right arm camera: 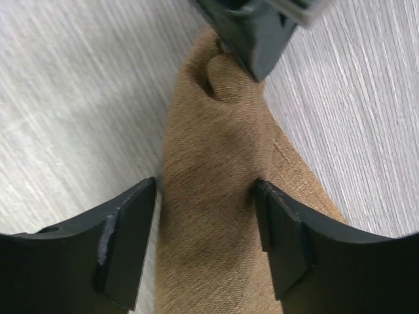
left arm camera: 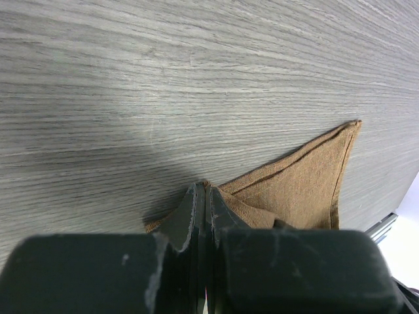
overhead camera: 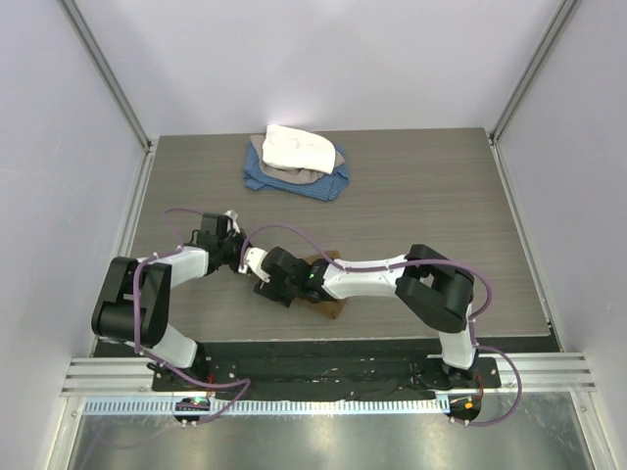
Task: Fold the napkin, place the utensils inside, and roll it up
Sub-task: Roll the napkin with the utensil
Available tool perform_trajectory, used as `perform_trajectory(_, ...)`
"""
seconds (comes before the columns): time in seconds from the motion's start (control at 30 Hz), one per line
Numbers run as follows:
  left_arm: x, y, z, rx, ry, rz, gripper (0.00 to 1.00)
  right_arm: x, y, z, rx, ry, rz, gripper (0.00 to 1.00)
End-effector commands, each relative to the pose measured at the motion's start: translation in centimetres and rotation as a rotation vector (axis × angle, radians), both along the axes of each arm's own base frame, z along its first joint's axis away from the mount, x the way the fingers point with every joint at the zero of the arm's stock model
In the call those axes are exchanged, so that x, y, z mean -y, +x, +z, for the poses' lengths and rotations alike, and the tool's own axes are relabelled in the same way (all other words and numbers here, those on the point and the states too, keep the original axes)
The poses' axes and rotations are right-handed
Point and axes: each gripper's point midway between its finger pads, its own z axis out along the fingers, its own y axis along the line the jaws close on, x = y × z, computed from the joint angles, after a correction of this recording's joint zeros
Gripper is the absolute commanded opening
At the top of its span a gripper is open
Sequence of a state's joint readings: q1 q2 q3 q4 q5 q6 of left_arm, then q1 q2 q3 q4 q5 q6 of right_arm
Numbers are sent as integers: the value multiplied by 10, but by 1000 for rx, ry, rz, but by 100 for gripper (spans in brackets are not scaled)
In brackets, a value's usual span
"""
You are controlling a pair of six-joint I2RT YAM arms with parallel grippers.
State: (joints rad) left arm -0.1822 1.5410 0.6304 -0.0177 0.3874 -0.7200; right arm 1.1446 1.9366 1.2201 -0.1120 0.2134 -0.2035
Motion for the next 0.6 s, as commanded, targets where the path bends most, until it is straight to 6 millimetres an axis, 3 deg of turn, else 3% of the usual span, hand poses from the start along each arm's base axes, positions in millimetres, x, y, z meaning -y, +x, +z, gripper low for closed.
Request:
perform_trajectory(0.0,-1,2,-1,6,19,-20,0,-11,3,3,-69,68,17,66)
perform_trajectory(0.1,-1,4,4,26,14,-10,5,-8,-4,-9,-170,81,28,60)
perform_trajectory(0.2,-8,7,12,63,42,25,21,-9,-20,-19,-319,123,58,54)
perform_trajectory(0.23,-11,6,13,64,52,36,37,-2,-18,-24,-357,128,42,53)
perform_trajectory(0.3,-17,7,20,91,64,63,48,1,-24,-28,-432,149,41,49)
perform_trajectory(0.33,-23,6,18,91,86,88,60,3,-29,-30,-485,166,57,48)
perform_trajectory(0.43,-33,4,22,113,101,139,69,5,-38,-32,-578,204,85,47)
perform_trajectory(0.57,-34,-4,26,138,81,160,71,-1,-44,-26,-664,262,130,46)
